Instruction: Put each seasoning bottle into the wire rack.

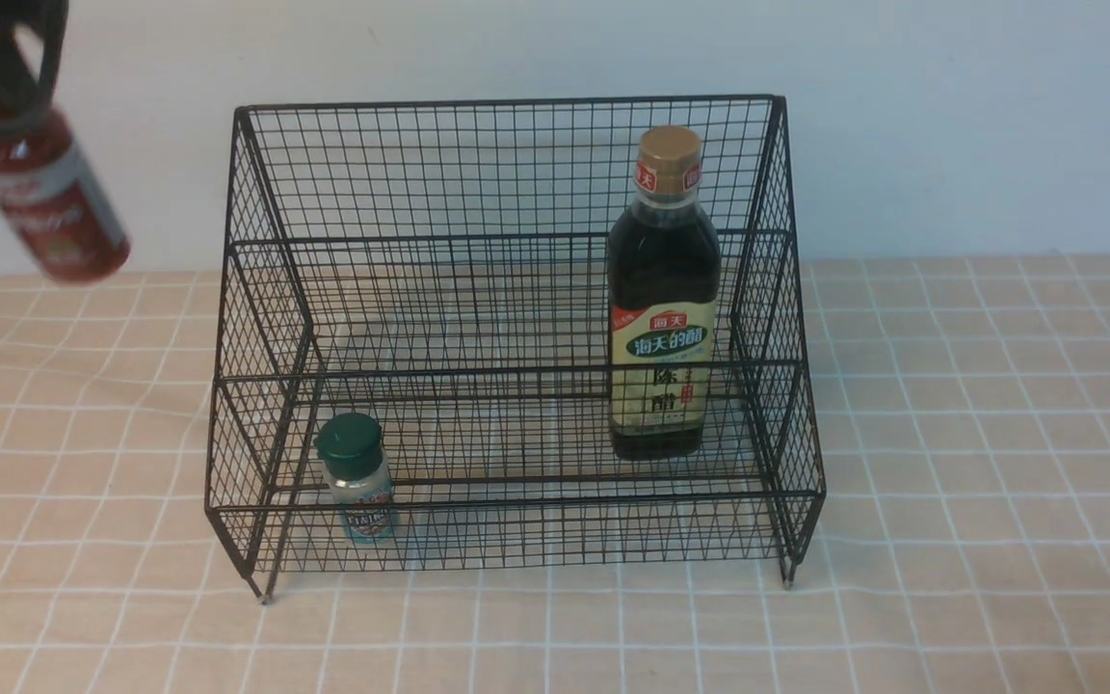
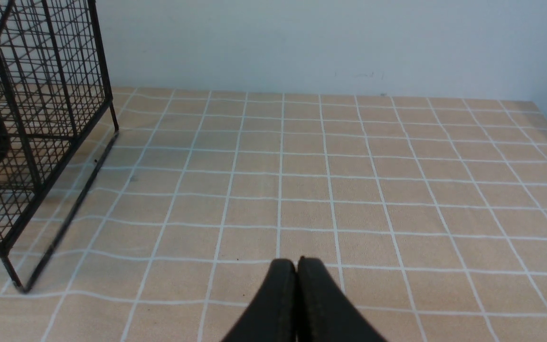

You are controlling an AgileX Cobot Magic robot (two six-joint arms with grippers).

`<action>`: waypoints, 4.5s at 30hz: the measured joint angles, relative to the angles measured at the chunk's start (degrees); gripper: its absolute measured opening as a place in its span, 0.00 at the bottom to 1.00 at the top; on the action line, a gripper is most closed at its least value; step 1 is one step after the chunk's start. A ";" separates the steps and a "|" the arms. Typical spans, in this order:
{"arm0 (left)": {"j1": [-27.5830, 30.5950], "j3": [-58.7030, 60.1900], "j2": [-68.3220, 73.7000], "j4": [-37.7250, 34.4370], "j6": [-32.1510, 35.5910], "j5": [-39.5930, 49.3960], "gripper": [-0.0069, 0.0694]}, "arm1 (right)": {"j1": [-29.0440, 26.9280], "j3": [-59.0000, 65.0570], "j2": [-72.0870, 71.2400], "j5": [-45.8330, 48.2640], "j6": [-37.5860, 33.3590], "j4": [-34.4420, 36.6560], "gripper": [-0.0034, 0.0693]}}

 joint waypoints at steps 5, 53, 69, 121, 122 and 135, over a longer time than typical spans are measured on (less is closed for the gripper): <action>-7.05 -1.27 0.13 -0.49 -1.25 0.26 0.47 | 0.00 0.00 0.00 0.00 0.00 0.00 0.03; -14.19 -1.28 25.29 0.64 -4.68 0.11 0.47 | 0.00 0.00 0.00 0.00 0.00 0.00 0.03; -14.19 -1.39 25.17 0.88 -4.75 -1.31 0.53 | 0.00 0.00 0.00 0.00 0.00 0.00 0.03; -14.19 67.85 -60.78 -4.35 -5.08 -32.89 0.08 | 0.00 0.00 0.00 0.00 0.00 0.00 0.03; -14.19 69.02 -61.44 -4.35 -5.08 -32.89 0.08 | 0.00 0.00 0.00 0.00 0.00 0.00 0.03; -14.19 72.69 -62.28 -3.38 -0.34 -35.07 0.08 | 0.00 0.00 0.00 0.00 0.00 0.00 0.03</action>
